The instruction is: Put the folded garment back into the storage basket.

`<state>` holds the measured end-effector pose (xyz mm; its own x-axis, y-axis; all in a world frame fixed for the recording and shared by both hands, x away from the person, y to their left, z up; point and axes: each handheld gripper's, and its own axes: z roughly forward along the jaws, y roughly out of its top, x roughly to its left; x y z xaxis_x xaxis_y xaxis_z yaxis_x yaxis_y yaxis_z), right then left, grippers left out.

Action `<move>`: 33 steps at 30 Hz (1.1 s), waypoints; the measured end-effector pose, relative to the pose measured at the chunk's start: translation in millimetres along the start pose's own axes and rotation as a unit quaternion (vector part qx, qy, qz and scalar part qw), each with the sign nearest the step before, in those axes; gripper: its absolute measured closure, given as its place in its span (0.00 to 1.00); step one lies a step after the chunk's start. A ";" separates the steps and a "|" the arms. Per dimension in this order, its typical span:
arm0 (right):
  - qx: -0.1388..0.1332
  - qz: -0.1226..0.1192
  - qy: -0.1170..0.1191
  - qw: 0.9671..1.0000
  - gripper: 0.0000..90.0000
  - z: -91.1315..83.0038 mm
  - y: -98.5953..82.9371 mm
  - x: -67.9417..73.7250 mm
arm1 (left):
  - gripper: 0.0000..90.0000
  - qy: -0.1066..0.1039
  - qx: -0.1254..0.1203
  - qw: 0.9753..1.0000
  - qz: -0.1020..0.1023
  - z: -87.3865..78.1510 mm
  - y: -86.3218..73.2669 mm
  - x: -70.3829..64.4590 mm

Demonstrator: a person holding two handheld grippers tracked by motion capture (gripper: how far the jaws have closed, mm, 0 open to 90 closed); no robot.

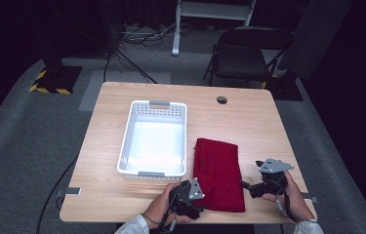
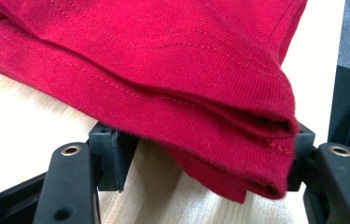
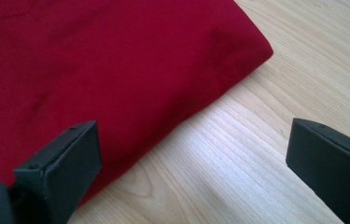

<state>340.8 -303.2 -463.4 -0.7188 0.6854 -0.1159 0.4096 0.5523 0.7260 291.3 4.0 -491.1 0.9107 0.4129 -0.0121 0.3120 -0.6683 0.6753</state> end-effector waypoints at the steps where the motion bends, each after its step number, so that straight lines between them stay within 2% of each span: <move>1: 0.000 -0.002 0.001 1.000 0.04 0.1 0.8 0.6 | 0.40 0.000 0.000 1.000 0.000 0.0 0.0 0.0; 25: 0.003 -0.016 0.019 1.000 0.05 10.2 9.3 17.3 | 0.40 -0.001 -0.003 1.000 0.001 0.4 -0.6 -0.3; 33: 0.013 -0.016 0.030 0.999 0.04 18.4 13.1 26.2 | 0.40 -0.001 -0.005 1.000 0.001 0.6 -0.9 -0.4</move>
<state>337.7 -269.2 -469.4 -0.7633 0.6387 -0.0973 0.4002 0.5856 0.7049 290.8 4.1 -492.1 0.9115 0.4110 -0.0122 0.3078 -0.6623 0.6831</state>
